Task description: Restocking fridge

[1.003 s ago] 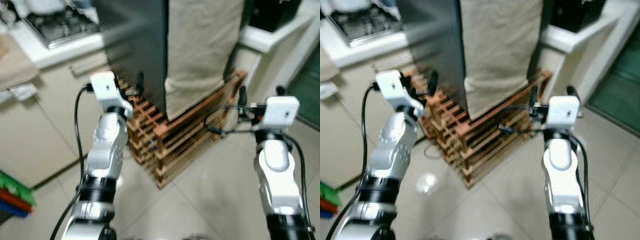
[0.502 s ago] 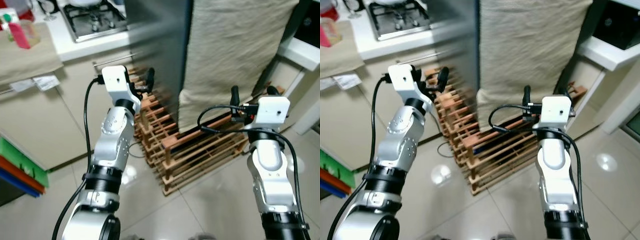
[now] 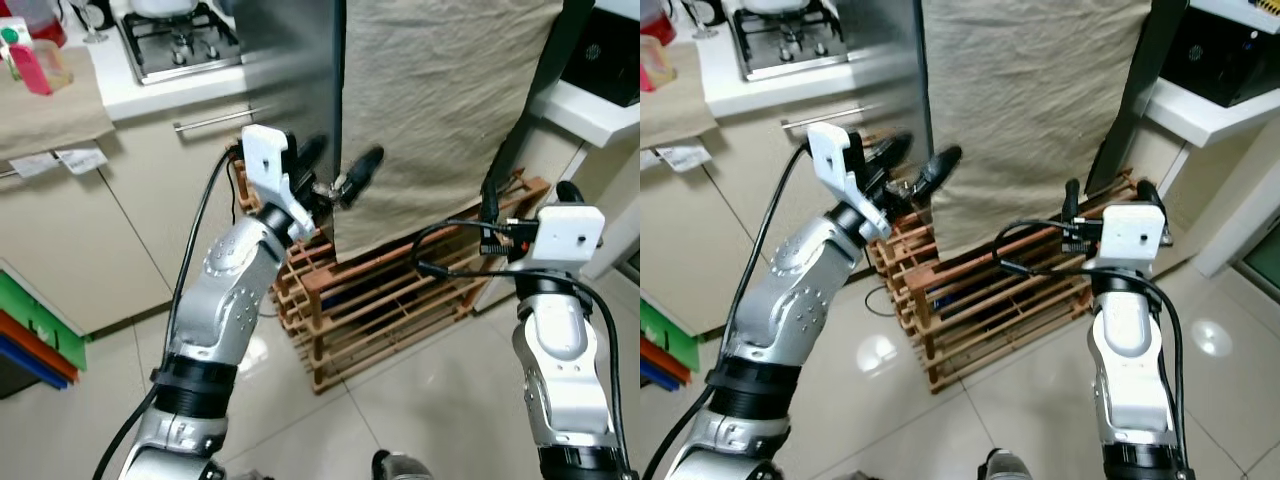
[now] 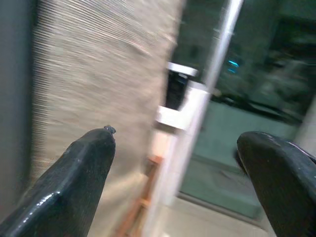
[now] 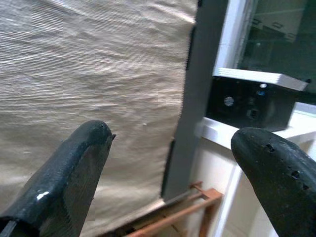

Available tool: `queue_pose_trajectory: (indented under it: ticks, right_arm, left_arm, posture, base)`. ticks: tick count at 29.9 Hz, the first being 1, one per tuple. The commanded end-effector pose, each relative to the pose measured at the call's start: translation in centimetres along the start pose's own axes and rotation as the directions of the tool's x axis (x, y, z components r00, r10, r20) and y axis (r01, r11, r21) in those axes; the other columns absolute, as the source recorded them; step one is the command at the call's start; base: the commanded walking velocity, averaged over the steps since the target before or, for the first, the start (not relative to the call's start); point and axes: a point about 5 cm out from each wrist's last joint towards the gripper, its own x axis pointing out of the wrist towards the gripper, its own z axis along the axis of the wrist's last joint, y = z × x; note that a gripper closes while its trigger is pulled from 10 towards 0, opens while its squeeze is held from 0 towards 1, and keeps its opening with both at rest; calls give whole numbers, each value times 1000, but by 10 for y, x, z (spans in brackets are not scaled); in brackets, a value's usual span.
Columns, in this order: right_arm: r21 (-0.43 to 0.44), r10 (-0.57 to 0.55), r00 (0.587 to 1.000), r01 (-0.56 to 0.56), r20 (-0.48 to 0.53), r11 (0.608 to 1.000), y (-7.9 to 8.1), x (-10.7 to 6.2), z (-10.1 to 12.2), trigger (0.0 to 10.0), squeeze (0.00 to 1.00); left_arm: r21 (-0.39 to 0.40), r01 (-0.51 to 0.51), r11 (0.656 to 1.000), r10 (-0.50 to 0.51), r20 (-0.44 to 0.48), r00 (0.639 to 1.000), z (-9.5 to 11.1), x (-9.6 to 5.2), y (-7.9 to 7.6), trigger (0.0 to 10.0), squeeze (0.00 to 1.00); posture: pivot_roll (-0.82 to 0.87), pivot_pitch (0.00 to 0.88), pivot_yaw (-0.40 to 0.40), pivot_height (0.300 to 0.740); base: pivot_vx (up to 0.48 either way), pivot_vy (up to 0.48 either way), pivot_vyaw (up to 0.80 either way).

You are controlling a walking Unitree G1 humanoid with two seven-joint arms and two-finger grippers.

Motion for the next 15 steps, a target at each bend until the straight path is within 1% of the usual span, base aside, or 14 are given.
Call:
queue_pose_trajectory:
  ticks: [1, 2, 3, 4, 5, 6, 7, 9, 10, 12, 15]
  right_arm:
    - [1, -17, 1000, 17, -16, 1000, -4, 1, -1, 10000, 0]
    - [4, -19, 1000, 19, -17, 1000, -4, 1, -1, 10000, 0]
    - [4, -19, 1000, 19, -17, 1000, -4, 1, -1, 10000, 0]
    - [9, -16, 1000, 16, -16, 1000, -1, 2, -1, 10000, 0]
    - [10, -12, 1000, 12, -13, 1000, 1, 2, 0, 10000, 0]
    - [10, -11, 1000, 11, -11, 1000, 1, 2, 0, 10000, 0]
    - [9, -11, 1000, 11, -10, 1000, 1, 2, 0, 10000, 0]
    - [8, -12, 1000, 12, -11, 1000, 0, 1, 0, 10000, 0]
    - [8, -12, 1000, 12, -11, 1000, 0, 1, 0, 10000, 0]
    - [7, -11, 1000, 11, -13, 1000, 0, 0, -1, 10000, 0]
    - [4, -11, 1000, 11, -16, 1000, -1, -1, -2, 10000, 0]
  left_arm:
    - [-7, 62, 998, -62, -7, 998, 1, 4, -9, 10000, 0]
    - [13, 35, 999, -35, -15, 999, -2, 7, -6, 10000, 0]
    - [13, 35, 999, -35, -15, 999, -2, 7, -6, 10000, 0]
    - [22, -110, 994, 110, -1, 994, -7, 13, 12, 10000, 0]
    - [29, -271, 962, 271, 1, 963, -8, 13, 32, 10000, 0]
    - [26, -306, 952, 306, 9, 952, -7, 11, 37, 10000, 0]
    - [42, -346, 937, 345, 25, 938, -5, 9, 42, 10000, 0]
    - [27, -412, 911, 410, 42, 911, -2, 3, 52, 10000, 0]
    - [27, -412, 911, 410, 42, 911, -2, 3, 52, 10000, 0]
    - [21, -445, 895, 444, 51, 895, -1, 1, 56, 10000, 0]
    - [7, -459, 889, 457, 67, 887, 3, 0, 58, 10000, 0]
  posture:
    - [-196, 97, 58, 740]
    - [-193, 95, 58, 740]
    - [-193, 95, 58, 740]
    - [-198, 93, 62, 740]
    - [-205, 90, 67, 740]
    - [-209, 88, 68, 740]
    - [-210, 87, 68, 740]
    - [-212, 84, 68, 740]
    - [-212, 84, 68, 740]
    - [-212, 82, 67, 740]
    - [-213, 76, 65, 740]
  base:
    - [0, 0, 0]
    - [0, 0, 0]
    - [0, 0, 0]
    - [0, 0, 0]
    - [0, 0, 0]
    - [0, 0, 0]
    - [0, 0, 0]
    - [0, 0, 0]
    - [0, 0, 0]
    - [0, 0, 0]
    - [0, 0, 0]
